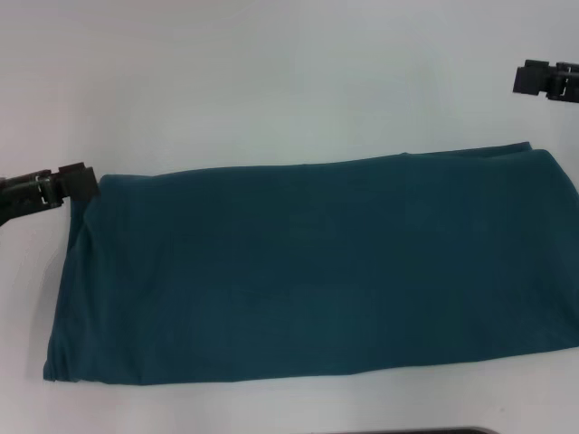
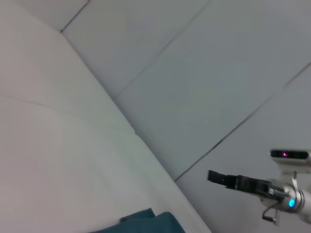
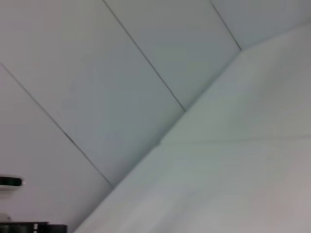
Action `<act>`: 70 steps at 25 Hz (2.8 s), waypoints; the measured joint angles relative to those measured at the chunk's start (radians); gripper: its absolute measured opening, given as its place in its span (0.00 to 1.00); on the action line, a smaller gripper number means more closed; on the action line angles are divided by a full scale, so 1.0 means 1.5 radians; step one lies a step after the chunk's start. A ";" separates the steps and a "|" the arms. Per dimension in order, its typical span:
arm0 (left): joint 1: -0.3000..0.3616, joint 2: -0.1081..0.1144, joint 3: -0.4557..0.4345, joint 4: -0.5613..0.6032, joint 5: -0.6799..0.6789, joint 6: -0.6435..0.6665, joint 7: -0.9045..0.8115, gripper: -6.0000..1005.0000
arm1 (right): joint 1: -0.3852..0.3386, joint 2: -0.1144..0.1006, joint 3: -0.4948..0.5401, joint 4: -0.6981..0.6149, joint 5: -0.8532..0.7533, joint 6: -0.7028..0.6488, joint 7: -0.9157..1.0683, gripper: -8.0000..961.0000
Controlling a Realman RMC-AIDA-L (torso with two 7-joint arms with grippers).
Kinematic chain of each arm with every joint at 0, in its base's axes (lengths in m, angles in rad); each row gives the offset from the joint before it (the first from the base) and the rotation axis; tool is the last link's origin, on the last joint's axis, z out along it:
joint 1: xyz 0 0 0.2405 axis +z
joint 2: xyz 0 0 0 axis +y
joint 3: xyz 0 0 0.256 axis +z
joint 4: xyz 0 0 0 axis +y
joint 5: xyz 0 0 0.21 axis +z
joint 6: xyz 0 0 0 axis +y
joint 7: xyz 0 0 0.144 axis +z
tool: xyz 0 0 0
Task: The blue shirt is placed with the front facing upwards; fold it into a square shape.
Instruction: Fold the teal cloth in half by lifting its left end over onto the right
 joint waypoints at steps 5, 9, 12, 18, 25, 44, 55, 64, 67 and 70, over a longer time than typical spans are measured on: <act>-0.002 -0.001 0.000 0.025 0.003 -0.023 -0.009 0.75 | -0.010 0.020 -0.041 0.000 -0.022 -0.004 -0.054 0.85; -0.002 0.001 0.004 0.052 0.013 -0.035 0.015 0.75 | -0.023 0.055 -0.070 -0.003 -0.050 -0.003 -0.191 0.84; -0.002 0.004 0.011 0.069 0.020 -0.039 0.056 0.75 | -0.032 0.079 -0.082 0.000 -0.055 0.003 -0.279 0.84; -0.022 0.005 0.029 0.096 0.080 -0.075 -0.015 0.75 | -0.034 0.092 -0.096 0.006 -0.061 0.005 -0.293 0.84; -0.045 0.005 0.024 0.136 0.086 -0.142 -0.161 0.75 | -0.024 0.089 -0.145 0.005 -0.063 0.005 -0.273 0.84; -0.048 0.031 0.037 0.143 0.185 -0.166 -0.207 0.75 | 0.014 0.084 -0.144 -0.002 -0.057 0.014 -0.083 0.84; -0.051 0.030 0.036 0.148 0.223 -0.198 -0.223 0.75 | 0.020 0.088 -0.143 0.005 -0.056 0.019 -0.079 0.84; -0.069 0.023 0.036 0.160 0.257 -0.234 -0.228 0.75 | 0.020 0.089 -0.143 0.005 -0.056 0.019 -0.076 0.84; -0.073 0.022 0.036 0.160 0.266 -0.241 -0.232 0.75 | 0.020 0.090 -0.143 0.005 -0.056 0.019 -0.076 0.84; -0.074 0.024 0.036 0.159 0.268 -0.236 -0.233 0.75 | 0.020 0.091 -0.143 0.005 -0.056 0.019 -0.076 0.84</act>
